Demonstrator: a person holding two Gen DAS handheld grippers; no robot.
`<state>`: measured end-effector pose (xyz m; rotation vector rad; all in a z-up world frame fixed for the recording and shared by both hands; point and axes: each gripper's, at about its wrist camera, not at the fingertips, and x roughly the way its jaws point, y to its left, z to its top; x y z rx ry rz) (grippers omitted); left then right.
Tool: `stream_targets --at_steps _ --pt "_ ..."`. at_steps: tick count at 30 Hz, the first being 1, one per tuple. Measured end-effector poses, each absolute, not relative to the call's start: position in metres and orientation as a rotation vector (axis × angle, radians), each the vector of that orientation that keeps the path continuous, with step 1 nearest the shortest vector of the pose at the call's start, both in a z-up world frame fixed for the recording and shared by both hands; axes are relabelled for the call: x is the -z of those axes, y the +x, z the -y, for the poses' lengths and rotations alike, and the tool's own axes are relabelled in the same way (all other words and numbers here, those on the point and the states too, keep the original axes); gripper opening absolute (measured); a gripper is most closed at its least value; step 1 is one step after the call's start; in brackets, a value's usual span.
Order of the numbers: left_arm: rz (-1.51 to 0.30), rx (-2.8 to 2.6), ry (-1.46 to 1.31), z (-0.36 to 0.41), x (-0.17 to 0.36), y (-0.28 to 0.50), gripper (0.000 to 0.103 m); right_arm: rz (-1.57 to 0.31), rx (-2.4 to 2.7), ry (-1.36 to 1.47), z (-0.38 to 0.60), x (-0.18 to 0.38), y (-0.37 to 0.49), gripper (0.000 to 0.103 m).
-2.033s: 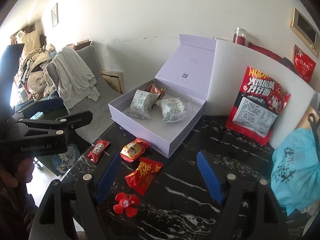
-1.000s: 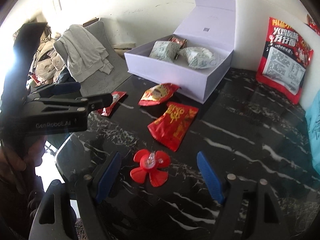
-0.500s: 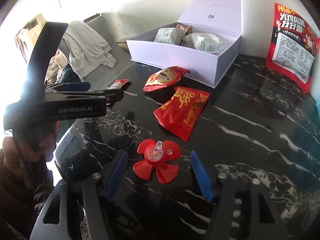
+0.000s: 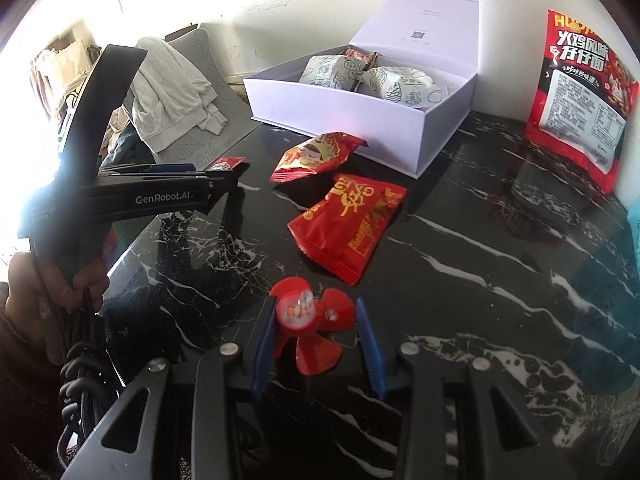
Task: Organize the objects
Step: 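Reach the left gripper to the red Heinz ketchup packet while the right reaches the red fan toy, then close the left gripper on the ketchup packet while the right closes on the red fan toy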
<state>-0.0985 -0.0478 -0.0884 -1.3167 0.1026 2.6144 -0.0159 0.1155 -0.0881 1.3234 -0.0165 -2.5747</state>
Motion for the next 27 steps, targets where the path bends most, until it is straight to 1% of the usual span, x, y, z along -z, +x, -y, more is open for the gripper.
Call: stream_targets --at_steps 4,8,17,24,25,27 --pt "-0.146 -2.579 -1.293 0.037 0.088 -0.091 0.046 0.021 2.576 1.315 -0.119 0.088 -0.012 0.039" --pt "-0.173 -2.544 -1.272 0.026 0.087 -0.083 0.042 0.036 2.596 1.315 -0.127 0.087 -0.006 0.039" --pt "-0.232 -2.433 -1.261 0.003 0.084 -0.065 0.042 0.082 2.647 1.321 -0.148 0.085 0.009 0.039" --pt "-0.177 -2.408 -1.269 0.001 0.082 -0.058 0.043 0.113 2.651 1.317 -0.155 0.085 0.016 0.039" --pt "-0.169 -2.415 -1.269 0.0 0.082 -0.059 0.044 0.117 2.652 1.317 -0.155 0.085 0.016 0.041" --pt "-0.165 -2.428 -1.273 0.0 0.083 -0.06 0.05 0.116 2.65 1.317 -0.155 0.084 0.016 0.047"
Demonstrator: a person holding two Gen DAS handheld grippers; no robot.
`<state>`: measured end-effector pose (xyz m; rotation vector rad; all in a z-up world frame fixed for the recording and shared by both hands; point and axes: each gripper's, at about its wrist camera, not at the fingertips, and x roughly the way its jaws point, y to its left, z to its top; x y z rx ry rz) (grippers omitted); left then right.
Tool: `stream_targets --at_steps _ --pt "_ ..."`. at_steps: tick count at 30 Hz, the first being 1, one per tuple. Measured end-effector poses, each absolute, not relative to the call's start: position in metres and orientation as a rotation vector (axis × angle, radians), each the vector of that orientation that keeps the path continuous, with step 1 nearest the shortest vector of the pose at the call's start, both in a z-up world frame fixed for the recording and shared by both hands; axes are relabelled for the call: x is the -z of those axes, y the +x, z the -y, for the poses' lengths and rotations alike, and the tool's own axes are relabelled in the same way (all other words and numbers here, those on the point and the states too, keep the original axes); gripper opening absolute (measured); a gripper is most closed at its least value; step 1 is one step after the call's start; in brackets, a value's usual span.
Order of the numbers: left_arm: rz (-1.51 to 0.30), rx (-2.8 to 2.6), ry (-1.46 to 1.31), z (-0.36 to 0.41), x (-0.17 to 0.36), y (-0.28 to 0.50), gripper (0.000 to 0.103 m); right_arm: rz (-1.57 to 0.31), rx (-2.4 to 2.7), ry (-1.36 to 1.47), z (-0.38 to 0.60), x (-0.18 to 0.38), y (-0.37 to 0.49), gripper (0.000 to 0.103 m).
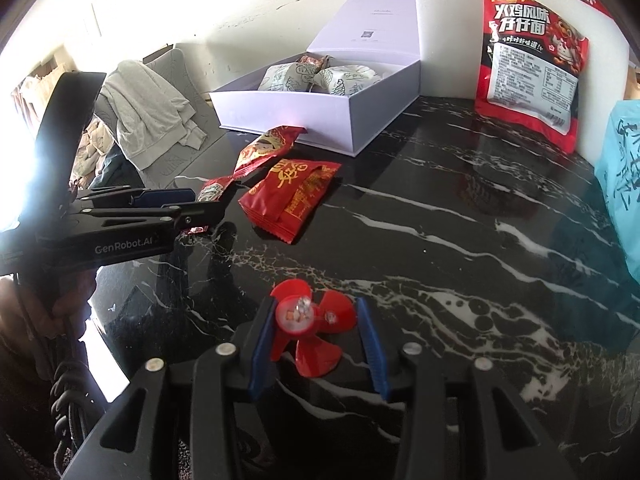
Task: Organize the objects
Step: 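Close the left gripper on the ketchup packet while the right closes on the red fan toy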
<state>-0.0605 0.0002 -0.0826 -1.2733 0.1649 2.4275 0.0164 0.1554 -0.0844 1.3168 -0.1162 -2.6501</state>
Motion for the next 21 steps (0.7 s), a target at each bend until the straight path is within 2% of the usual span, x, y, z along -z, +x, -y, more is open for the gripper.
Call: stream_targets --at_steps 2,4,13,15,17,19,21 --pt "-0.162 -2.436 -1.282 -0.0014 0.0834 -0.0623 0.062 0.115 2.641 1.318 -0.1552 0.0841 0.0173 0.052" --pt "-0.161 -2.445 -1.28 -0.0022 0.0846 -0.0633 0.066 0.115 2.63 1.312 -0.1545 0.0843 0.0183 0.055" --pt "-0.216 -2.481 -1.268 -0.0079 0.0876 -0.0638 0.068 0.101 2.668 1.248 -0.1543 0.0865 0.025 0.056" --pt "-0.211 -2.486 -1.269 -0.0076 0.0875 -0.0637 0.063 0.106 2.67 1.243 -0.1547 0.0865 0.0246 0.055" --pt "-0.209 -2.484 -1.257 -0.0067 0.0864 -0.0624 0.045 0.099 2.677 1.231 -0.154 0.0871 0.0252 0.04" --pt "-0.225 -2.462 -1.245 -0.0076 0.0857 -0.0607 0.038 0.091 2.684 1.224 -0.1537 0.0876 0.0256 0.039" --pt "-0.226 -2.452 -1.248 -0.008 0.0852 -0.0597 0.035 0.092 2.685 1.223 -0.1535 0.0877 0.0253 0.038"
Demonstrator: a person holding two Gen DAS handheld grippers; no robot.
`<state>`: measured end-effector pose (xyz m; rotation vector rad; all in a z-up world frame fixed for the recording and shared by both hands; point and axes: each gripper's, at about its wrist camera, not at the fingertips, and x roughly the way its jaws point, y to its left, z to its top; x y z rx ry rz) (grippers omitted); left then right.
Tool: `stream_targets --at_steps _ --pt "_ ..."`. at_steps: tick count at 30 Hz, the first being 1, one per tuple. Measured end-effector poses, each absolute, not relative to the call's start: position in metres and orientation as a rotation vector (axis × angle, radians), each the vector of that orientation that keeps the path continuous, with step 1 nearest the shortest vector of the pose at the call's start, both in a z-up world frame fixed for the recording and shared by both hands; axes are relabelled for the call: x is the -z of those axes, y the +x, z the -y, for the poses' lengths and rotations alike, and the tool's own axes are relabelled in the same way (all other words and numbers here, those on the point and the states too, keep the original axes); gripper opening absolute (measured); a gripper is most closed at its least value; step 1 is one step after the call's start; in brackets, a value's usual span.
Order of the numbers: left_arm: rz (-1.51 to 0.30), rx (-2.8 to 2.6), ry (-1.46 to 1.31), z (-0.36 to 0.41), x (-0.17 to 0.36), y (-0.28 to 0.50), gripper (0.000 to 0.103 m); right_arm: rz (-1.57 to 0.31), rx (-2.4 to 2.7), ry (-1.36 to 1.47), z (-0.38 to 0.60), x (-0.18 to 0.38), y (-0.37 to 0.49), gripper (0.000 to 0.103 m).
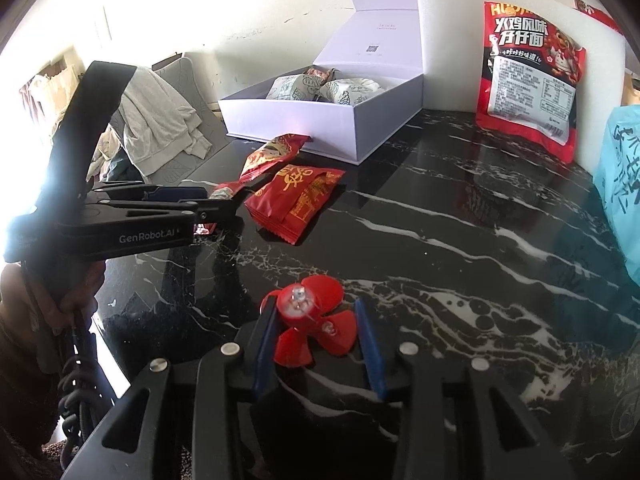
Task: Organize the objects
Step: 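Close the left gripper on the ketchup packet while the right closes on the red fan toy, then lift the ketchup packet with the left gripper while the right lifts the red fan toy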
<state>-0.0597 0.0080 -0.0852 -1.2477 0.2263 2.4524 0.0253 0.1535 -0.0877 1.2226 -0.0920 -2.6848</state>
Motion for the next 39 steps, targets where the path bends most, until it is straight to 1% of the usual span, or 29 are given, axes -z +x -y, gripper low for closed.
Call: stream_targets --at_steps 4,7,10,18,32,37,39 --pt "-0.18 -2.441 -1.271 -0.003 0.084 -0.059 0.029 0.116 2.676 1.22 -0.155 0.088 0.025 0.038" --pt "-0.142 -2.425 -1.283 0.001 0.083 -0.059 0.027 0.154 2.666 1.218 -0.158 0.088 0.025 0.038" --pt "-0.143 -2.429 -1.296 0.001 0.083 -0.058 0.026 0.154 2.662 1.217 -0.158 0.087 0.025 0.038" --pt "-0.11 -2.418 -1.338 0.004 0.082 -0.058 0.026 0.164 2.664 1.201 -0.159 0.083 0.026 0.038" --pt "-0.129 -2.427 -1.321 0.008 0.074 -0.052 0.024 0.154 2.664 1.192 -0.157 0.078 0.029 0.038" --pt "-0.058 -2.407 -1.32 0.014 0.081 -0.056 0.025 0.162 2.641 1.215 -0.154 0.081 0.027 0.038" --pt "-0.057 -2.405 -1.323 0.014 0.082 -0.057 0.026 0.172 2.635 1.226 -0.155 0.083 0.026 0.038"
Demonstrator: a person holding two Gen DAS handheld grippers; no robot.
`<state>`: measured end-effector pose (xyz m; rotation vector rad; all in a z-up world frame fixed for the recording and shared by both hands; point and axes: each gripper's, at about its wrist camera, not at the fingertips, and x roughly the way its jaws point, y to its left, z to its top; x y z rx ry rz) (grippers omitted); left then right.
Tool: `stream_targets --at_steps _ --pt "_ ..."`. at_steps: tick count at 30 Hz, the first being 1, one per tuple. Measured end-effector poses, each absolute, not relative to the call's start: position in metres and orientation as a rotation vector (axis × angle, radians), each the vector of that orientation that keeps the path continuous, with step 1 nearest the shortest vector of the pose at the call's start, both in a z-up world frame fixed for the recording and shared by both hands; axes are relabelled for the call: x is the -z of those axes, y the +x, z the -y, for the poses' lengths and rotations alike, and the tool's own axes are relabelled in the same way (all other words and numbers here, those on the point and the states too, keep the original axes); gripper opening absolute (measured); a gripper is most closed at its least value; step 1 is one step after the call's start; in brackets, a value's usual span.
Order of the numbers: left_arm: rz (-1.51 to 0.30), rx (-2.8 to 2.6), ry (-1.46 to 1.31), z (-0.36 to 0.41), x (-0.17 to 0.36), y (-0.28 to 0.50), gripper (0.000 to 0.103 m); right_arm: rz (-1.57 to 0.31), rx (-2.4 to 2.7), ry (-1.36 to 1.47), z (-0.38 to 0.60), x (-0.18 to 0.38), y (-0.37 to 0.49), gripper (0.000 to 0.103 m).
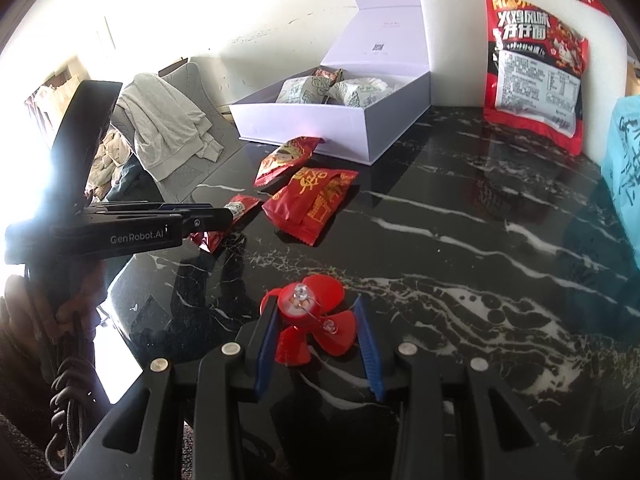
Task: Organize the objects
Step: 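Lift the ketchup packet with the left gripper while the right lifts the red fan toy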
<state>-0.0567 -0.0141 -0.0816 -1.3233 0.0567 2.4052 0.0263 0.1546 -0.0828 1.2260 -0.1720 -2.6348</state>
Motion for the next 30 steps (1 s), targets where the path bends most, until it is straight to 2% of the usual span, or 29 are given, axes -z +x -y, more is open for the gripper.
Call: stream_targets --at_steps 3,7,13,15,16,17,22,30 --pt "-0.069 -2.408 -1.337 0.013 0.082 -0.059 0.035 0.164 2.638 1.233 -0.154 0.083 0.025 0.038" --pt "-0.093 -2.422 -1.341 0.01 0.083 -0.061 0.056 0.147 2.638 1.225 -0.153 0.082 0.025 0.038" --pt "-0.129 -2.409 -1.33 0.005 0.085 -0.057 0.056 0.15 2.62 1.241 -0.153 0.085 0.025 0.038" --pt "-0.152 -2.421 -1.342 0.004 0.085 -0.057 0.048 0.155 2.62 1.238 -0.154 0.085 0.025 0.038" --pt "-0.164 -2.436 -1.35 0.005 0.084 -0.058 0.031 0.155 2.622 1.237 -0.154 0.085 0.026 0.038" --pt "-0.157 -2.439 -1.356 0.005 0.083 -0.058 0.027 0.151 2.624 1.236 -0.154 0.085 0.026 0.038" --pt "-0.084 -2.418 -1.385 0.012 0.082 -0.062 0.022 0.185 2.621 1.22 -0.158 0.084 0.028 0.038" --pt "-0.106 -2.434 -1.351 0.01 0.07 -0.055 0.021 0.178 2.636 1.193 -0.158 0.077 0.031 0.038"
